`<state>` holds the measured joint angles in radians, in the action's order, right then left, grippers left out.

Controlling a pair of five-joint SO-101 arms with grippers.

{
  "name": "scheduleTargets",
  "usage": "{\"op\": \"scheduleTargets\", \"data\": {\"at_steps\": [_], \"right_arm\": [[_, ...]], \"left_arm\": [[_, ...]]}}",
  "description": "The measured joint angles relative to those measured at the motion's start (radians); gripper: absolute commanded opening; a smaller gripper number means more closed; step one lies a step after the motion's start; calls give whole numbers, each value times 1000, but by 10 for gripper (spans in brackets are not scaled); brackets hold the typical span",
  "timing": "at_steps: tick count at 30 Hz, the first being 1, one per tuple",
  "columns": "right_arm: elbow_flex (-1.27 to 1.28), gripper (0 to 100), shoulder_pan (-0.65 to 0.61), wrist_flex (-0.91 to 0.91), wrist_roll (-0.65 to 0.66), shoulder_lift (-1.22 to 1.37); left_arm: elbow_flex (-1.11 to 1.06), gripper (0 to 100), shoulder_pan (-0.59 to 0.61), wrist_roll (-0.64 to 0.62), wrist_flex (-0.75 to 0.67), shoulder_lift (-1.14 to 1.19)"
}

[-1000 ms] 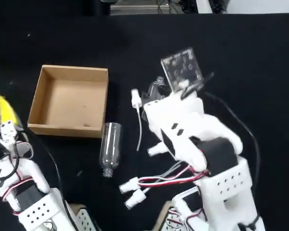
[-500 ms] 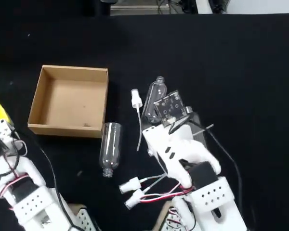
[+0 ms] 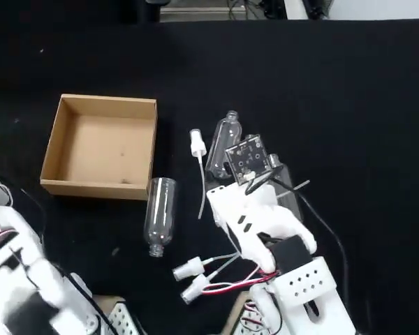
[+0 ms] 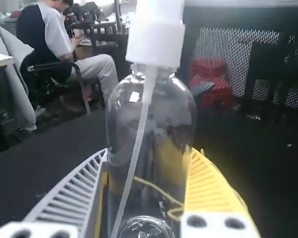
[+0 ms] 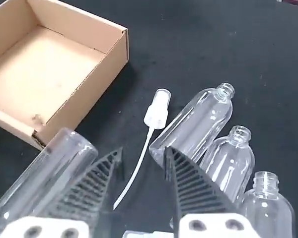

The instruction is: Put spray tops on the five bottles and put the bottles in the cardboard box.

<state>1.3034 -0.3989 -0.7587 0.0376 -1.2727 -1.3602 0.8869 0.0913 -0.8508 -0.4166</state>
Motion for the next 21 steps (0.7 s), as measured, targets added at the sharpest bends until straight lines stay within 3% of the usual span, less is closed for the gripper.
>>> {"op": "scheduleTargets", "data": {"at_steps": [8,21], "right_arm": [[0,103,0,0,0,0],[0,103,0,0,0,0]], "left_arm": [[127,30,32,0,-376,494],[325,33,69,0,-761,1062]]}}
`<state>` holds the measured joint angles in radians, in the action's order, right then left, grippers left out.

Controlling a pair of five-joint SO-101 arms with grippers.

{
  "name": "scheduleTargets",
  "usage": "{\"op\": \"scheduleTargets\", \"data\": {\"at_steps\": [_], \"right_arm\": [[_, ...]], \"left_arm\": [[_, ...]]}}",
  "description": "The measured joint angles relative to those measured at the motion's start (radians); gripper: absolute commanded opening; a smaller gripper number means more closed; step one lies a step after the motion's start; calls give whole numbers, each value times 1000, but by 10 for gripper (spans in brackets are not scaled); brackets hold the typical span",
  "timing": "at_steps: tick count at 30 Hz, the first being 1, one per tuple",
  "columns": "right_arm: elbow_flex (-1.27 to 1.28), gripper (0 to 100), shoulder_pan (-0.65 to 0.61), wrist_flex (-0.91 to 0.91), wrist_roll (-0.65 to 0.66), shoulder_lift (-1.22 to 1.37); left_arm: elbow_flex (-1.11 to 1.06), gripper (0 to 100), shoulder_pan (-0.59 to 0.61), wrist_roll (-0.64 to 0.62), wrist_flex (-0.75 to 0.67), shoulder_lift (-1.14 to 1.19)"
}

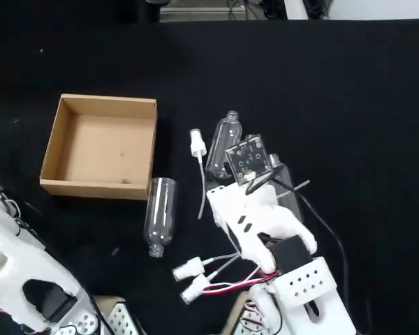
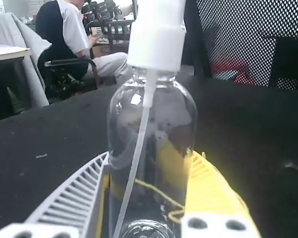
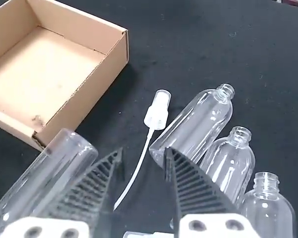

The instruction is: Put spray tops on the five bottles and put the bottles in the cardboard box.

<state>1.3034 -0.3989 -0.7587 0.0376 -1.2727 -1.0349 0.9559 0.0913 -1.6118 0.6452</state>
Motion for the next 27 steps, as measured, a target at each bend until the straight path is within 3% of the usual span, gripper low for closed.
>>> {"op": "scheduleTargets", "data": {"at_steps": [4,10,27], "right_arm": [[0,103,0,0,0,0],[0,103,0,0,0,0],[20,103,0,0,0,0]], "left_arm": [[32,70,8,-3,-35,55],[34,318,14,0,-40,63],[38,313,58,-54,-40,61]]}}
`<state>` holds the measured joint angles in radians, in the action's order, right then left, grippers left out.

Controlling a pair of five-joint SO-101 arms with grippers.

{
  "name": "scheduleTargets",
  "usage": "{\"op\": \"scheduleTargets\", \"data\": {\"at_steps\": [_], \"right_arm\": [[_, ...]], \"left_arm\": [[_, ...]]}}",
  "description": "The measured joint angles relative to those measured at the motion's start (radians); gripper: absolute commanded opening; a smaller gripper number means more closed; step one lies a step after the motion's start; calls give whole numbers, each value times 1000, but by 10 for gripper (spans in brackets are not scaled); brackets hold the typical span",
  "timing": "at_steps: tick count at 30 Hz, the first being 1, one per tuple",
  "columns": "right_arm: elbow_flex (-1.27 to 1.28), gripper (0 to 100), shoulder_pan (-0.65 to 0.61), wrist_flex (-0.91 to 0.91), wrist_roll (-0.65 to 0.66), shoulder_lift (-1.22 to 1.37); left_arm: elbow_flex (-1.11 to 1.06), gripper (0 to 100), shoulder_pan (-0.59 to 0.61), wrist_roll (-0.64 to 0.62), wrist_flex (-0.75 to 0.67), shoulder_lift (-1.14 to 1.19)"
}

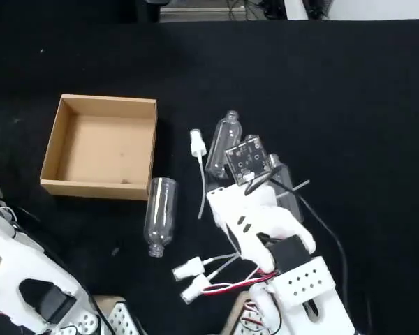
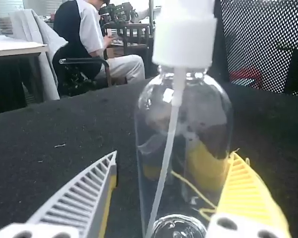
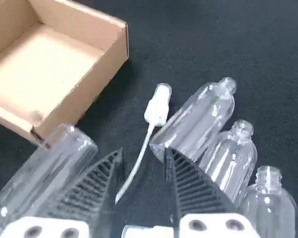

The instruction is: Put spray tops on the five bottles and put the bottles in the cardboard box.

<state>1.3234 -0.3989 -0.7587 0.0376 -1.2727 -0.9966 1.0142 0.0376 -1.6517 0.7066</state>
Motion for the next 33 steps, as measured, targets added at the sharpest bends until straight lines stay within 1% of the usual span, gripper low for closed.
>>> {"op": "scheduleTargets", "data": {"at_steps": [3,4,6,13,15,18,30,31,33], "right_arm": [[2,103,0,0,0,0],[2,103,0,0,0,0],[2,103,0,0,0,0],[2,103,0,0,0,0],[2,103,0,0,0,0],[2,103,0,0,0,0],[2,103,0,0,0,0],[2,103,0,0,0,0],[2,103,0,0,0,0]], "left_arm": [[-2,314,0,0,6,-63],[-2,314,-3,0,28,-92],[-14,314,-12,0,103,-160],[-35,311,-23,-6,439,-414],[-35,311,-26,-9,502,-451],[-35,311,-34,-9,532,-466],[-35,307,-34,-9,534,-434],[-35,287,-34,-9,534,-433],[-35,195,-40,-9,534,-433]]}}
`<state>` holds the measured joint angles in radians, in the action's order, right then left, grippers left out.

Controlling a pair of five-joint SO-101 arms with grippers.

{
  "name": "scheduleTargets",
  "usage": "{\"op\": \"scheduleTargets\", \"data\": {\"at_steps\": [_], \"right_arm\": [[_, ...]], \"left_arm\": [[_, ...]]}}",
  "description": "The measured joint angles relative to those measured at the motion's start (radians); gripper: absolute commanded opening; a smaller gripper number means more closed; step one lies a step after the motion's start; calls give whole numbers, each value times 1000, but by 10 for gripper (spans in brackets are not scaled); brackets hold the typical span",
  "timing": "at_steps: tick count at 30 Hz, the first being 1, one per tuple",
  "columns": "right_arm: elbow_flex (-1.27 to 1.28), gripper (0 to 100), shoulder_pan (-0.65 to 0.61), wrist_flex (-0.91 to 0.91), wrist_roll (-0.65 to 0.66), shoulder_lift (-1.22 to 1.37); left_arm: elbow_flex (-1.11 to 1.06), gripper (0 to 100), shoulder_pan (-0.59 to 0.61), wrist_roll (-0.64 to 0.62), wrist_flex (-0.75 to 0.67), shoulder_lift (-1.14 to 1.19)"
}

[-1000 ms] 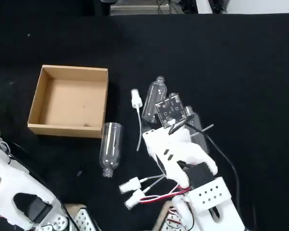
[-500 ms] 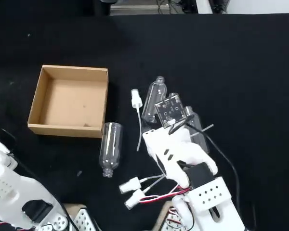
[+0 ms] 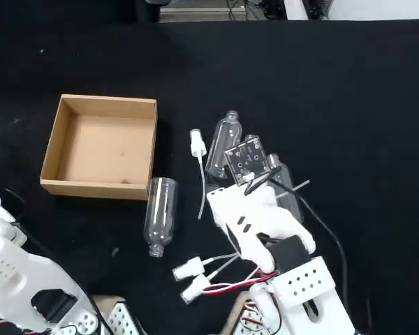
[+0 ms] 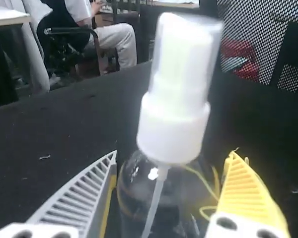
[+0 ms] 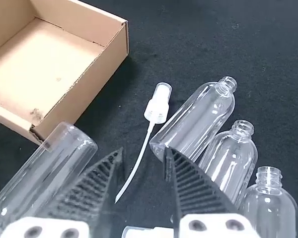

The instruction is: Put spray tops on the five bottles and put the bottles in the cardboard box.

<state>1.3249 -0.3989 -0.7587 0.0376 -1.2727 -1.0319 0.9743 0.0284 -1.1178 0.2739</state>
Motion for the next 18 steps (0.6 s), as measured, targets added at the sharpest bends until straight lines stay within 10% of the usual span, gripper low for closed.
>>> {"op": "scheduleTargets", "data": {"at_steps": [3,18], "right_arm": [[0,103,0,0,0,0],[0,103,0,0,0,0]], "left_arm": [[0,13,-5,0,0,0],[-114,29,-66,31,-158,-144]]}}
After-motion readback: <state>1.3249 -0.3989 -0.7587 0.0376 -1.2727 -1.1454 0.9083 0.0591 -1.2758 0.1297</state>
